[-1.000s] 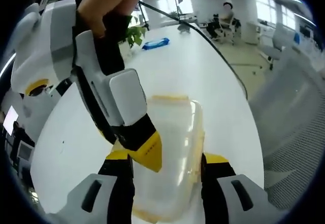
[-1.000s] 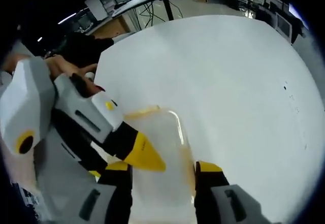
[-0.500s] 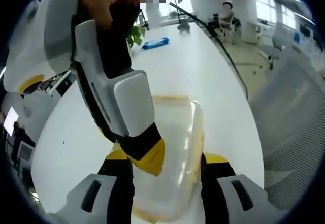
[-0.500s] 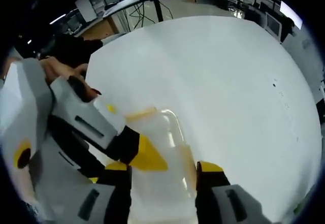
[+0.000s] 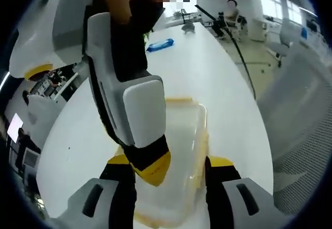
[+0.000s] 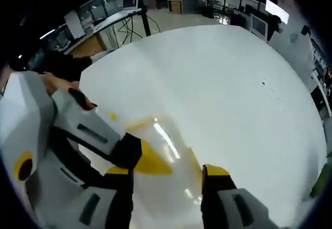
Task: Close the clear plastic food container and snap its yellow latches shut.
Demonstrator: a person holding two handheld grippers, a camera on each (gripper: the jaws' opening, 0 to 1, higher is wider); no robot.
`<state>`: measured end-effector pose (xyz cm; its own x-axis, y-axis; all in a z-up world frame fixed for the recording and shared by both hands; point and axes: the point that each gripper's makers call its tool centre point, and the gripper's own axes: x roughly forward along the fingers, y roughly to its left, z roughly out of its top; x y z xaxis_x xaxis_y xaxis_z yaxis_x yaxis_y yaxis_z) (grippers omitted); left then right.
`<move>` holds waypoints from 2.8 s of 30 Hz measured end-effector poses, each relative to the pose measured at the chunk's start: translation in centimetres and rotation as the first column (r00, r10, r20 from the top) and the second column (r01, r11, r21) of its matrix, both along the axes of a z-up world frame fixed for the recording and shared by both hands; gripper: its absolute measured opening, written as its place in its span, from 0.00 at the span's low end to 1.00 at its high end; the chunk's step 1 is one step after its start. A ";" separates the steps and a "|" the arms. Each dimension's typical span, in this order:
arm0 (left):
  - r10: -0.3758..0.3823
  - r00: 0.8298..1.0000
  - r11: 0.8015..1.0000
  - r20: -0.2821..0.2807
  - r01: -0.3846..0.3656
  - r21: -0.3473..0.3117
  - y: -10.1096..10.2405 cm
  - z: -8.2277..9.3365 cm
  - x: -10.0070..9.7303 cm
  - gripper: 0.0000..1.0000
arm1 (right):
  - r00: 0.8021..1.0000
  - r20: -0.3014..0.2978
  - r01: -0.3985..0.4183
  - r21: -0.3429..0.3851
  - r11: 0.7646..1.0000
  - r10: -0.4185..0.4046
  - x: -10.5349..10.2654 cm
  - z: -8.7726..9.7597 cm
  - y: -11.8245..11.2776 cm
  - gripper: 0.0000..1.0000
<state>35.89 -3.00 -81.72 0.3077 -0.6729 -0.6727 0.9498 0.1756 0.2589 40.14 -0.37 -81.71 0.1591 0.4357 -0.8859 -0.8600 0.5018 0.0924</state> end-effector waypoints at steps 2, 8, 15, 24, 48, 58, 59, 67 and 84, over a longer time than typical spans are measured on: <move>0.010 1.000 1.000 -0.023 -0.010 -0.014 0.1 0.3 -0.2 0.48 | 1.000 0.022 0.014 0.008 1.000 -0.014 -0.1 0.1 -0.1 0.51; 0.025 0.999 0.999 -0.039 -0.026 -0.039 1.0 1.2 0.0 0.49 | 0.987 0.063 0.139 0.135 0.981 -0.149 0.5 1.2 0.6 0.49; 0.133 0.986 0.984 -0.096 -0.143 -0.111 2.9 2.7 1.1 0.52 | 0.976 0.054 0.201 0.151 0.968 -0.211 -0.3 1.9 -1.0 0.51; 0.237 0.961 0.961 -0.141 -0.253 -0.113 4.4 2.7 2.1 0.52 | 0.945 0.040 0.312 0.185 0.932 -0.325 -1.0 1.8 -3.2 0.52; 0.421 0.799 0.832 -0.429 -0.529 -0.168 6.9 0.8 2.7 0.50 | 0.862 -0.042 0.503 0.186 0.844 -0.505 -3.7 -0.4 -8.1 0.50; 0.487 0.756 0.775 -0.438 -0.605 -0.182 7.6 0.4 3.6 0.45 | 0.867 -0.055 0.494 0.223 0.840 -0.495 -3.3 -0.4 -6.6 0.44; 0.490 0.753 0.772 -0.440 -0.609 -0.183 7.8 0.4 3.7 0.45 | 0.865 -0.067 0.498 0.229 0.837 -0.497 -3.1 -0.4 -6.4 0.44; 0.523 0.693 0.709 -0.496 -0.677 -0.198 9.3 0.1 4.1 0.44 | 0.879 -0.072 0.474 0.237 0.848 -0.471 -2.4 -0.4 -5.0 0.43; 0.575 0.665 0.652 -0.477 -0.724 -0.224 11.1 0.2 5.6 0.43 | 0.877 -0.061 0.476 0.251 0.843 -0.477 -0.2 -0.4 -3.1 0.44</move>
<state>41.51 8.05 -81.53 0.5690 -0.5946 -0.5680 0.5515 0.7883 -0.2728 39.96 -3.51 -82.12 0.4070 0.5119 -0.7565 -0.5215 0.8102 0.2676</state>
